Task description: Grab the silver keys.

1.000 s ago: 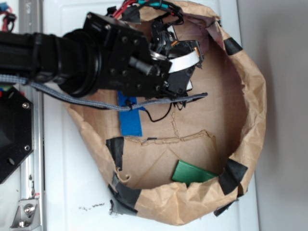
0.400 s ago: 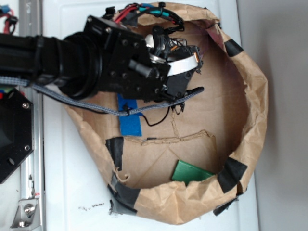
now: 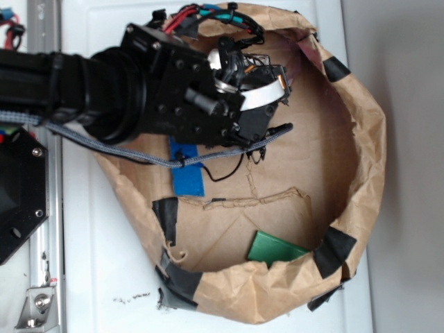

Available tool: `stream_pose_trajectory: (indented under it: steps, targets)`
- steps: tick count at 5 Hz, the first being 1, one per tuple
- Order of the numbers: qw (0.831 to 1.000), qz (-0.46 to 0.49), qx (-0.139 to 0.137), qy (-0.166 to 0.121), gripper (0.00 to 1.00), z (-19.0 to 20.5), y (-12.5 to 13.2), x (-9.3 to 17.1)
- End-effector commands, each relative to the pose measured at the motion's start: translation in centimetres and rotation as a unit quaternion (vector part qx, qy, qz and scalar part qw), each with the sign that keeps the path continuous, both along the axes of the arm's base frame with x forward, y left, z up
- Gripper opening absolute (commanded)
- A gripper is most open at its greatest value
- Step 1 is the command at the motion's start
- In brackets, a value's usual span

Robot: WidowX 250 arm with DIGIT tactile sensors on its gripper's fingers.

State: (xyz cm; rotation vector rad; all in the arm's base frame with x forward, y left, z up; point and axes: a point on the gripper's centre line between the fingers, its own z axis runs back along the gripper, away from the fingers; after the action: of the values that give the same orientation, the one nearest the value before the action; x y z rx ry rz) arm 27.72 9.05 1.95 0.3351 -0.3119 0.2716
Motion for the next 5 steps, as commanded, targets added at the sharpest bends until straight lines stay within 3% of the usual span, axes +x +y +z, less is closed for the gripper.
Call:
stream_pose_trajectory:
  steps: [1,2,3,4,5]
  targets:
    - [1.000,0.010,0.005,0.004,0.00,1.1,0.6,0.3]
    - [1.000,0.006,-0.017,0.019,0.00,2.8,0.3,-0.5]
    - [0.994,-0.037,-0.087,0.054,0.00,6.9,-0.5,-2.6]
    - [0.986,-0.067,-0.143,0.062,0.00,10.0,-0.6,-3.7]
    - [0.982,-0.072,-0.161,0.063,0.00,11.1,-0.8,-3.8]
